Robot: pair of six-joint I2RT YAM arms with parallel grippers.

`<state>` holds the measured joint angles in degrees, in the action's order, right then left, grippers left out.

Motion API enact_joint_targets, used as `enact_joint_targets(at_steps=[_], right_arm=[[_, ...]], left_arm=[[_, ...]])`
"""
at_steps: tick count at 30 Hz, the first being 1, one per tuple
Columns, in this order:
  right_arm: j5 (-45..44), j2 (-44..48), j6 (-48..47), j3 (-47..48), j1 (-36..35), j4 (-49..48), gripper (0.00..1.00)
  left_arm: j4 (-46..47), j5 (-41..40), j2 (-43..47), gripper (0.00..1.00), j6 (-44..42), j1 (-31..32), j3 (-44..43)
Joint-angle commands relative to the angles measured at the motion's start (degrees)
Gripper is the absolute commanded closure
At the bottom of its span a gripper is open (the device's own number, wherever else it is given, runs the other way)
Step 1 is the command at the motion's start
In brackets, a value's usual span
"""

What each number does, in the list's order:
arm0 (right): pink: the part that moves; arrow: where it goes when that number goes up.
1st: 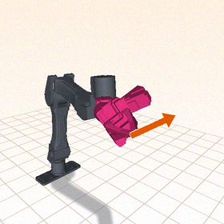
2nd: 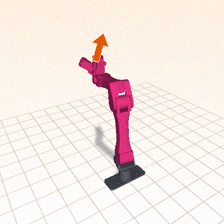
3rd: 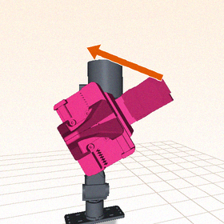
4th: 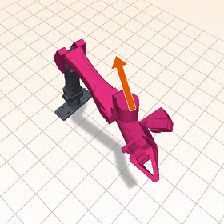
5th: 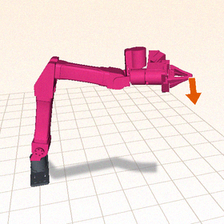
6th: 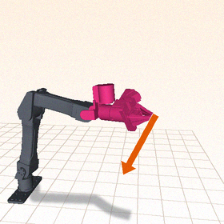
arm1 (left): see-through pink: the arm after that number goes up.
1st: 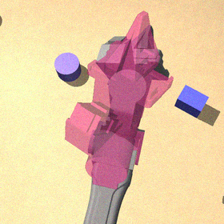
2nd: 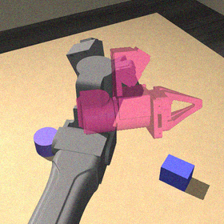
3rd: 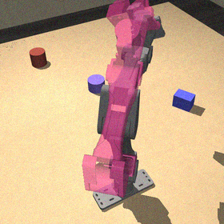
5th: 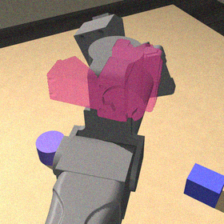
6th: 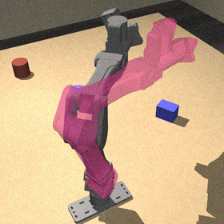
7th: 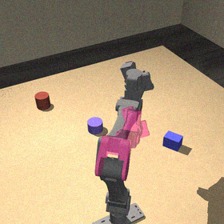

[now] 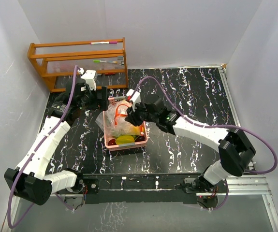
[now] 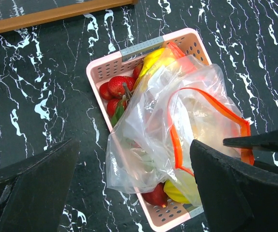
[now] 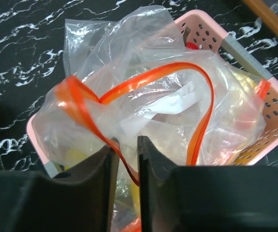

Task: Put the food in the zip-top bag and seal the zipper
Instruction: Pick up the zipper food storage bag from the bin, then place the zipper food storage bag at the center of the board.

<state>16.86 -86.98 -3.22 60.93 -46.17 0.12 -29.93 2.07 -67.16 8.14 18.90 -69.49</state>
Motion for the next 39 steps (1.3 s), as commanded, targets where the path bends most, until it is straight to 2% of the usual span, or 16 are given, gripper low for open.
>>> enact_joint_targets(at_steps=[1, 2, 9, 14, 20, 24, 28, 29, 30, 34, 35, 39], right_arm=[[-8.89, 3.30, 0.73, 0.04, -1.14, -5.11, 0.89], [-10.59, 4.87, 1.47, -0.51, -1.24, -5.46, 0.92], [-22.49, 20.22, 6.47, -3.95, -1.37, -5.02, 0.92], [-36.41, 25.85, 7.73, -5.21, -1.34, 0.07, 0.92], [-60.22, 21.10, 14.09, -7.59, -1.29, 10.94, 0.92], [-70.04, 14.37, 20.37, -8.15, -1.24, 19.09, 0.92], [-72.76, 7.84, 25.92, -7.41, -1.29, 25.75, 0.92], [-71.97, 6.51, 28.25, -6.66, -1.24, 27.88, 0.90], [-70.51, 5.60, 28.94, -5.73, -1.28, 29.26, 0.82], [-60.73, 8.20, 24.45, -5.02, -1.63, 26.33, 0.41], [-57.41, 10.17, 23.16, -5.15, -1.64, 24.79, 0.34], [-43.63, 19.28, 18.83, -6.30, -1.70, 17.77, 0.24]], left_arm=[[-0.07, 0.75, 1.97, 0.03, 0.41, 0.18, -0.70], [-0.12, 0.77, 2.04, 0.03, 0.40, 0.18, -0.87], [-0.71, -0.63, 2.52, 0.03, -0.09, 0.18, -1.75], [-0.47, -1.23, 2.63, 0.03, -0.17, 0.18, -1.97], [0.11, 0.23, 2.54, 0.03, 0.90, 0.18, -1.11], [0.36, 0.85, 2.63, 0.03, 1.38, 0.24, -0.67], [0.41, 1.35, 2.55, 0.03, 1.50, 0.18, -0.52], [0.35, 1.36, 2.58, 0.03, 1.52, 0.18, -0.35], [0.25, 1.44, 2.56, 0.03, 1.53, 0.16, -0.32], [-0.10, 0.70, 2.42, 0.03, 1.66, 0.18, -0.03], [-0.17, 0.37, 2.40, 0.03, 1.62, 0.18, -0.03], [-0.72, -2.49, 1.64, 0.03, 2.36, 0.18, 0.10]])
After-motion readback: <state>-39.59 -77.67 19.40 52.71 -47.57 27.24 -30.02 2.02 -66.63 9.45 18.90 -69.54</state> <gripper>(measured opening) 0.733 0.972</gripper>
